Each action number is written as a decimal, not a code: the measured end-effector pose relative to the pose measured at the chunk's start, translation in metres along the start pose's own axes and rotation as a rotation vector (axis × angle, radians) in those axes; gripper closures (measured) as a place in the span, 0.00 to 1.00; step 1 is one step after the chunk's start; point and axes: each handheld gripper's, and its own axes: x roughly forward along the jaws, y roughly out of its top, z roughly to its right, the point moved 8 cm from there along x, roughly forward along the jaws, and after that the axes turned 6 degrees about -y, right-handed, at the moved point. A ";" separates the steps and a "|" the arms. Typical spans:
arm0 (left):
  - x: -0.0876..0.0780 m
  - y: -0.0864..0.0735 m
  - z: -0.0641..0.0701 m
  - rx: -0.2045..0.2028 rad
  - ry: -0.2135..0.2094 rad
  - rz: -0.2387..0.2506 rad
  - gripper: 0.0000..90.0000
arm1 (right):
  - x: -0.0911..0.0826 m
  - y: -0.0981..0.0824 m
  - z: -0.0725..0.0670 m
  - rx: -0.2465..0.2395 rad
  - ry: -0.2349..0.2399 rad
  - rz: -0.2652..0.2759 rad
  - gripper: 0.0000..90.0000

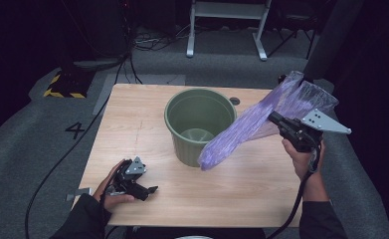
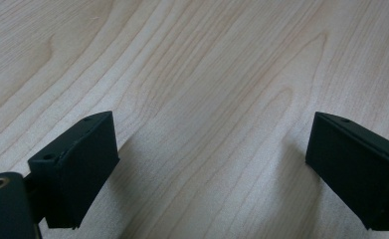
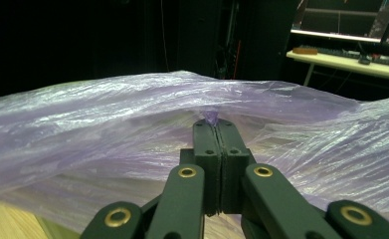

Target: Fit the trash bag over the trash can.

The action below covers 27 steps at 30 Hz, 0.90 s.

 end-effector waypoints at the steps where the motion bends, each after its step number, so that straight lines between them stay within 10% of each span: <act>1: 0.000 0.000 0.000 0.004 -0.004 0.001 0.08 | -0.002 0.004 0.000 -0.004 -0.001 0.008 1.00; 8: -0.007 0.003 0.002 0.019 0.001 0.009 0.19 | -0.002 0.015 0.008 0.004 -0.060 0.034 1.00; 27: -0.082 0.068 -0.005 0.023 0.096 0.328 0.17 | 0.021 0.024 0.041 -0.022 -0.246 0.017 1.00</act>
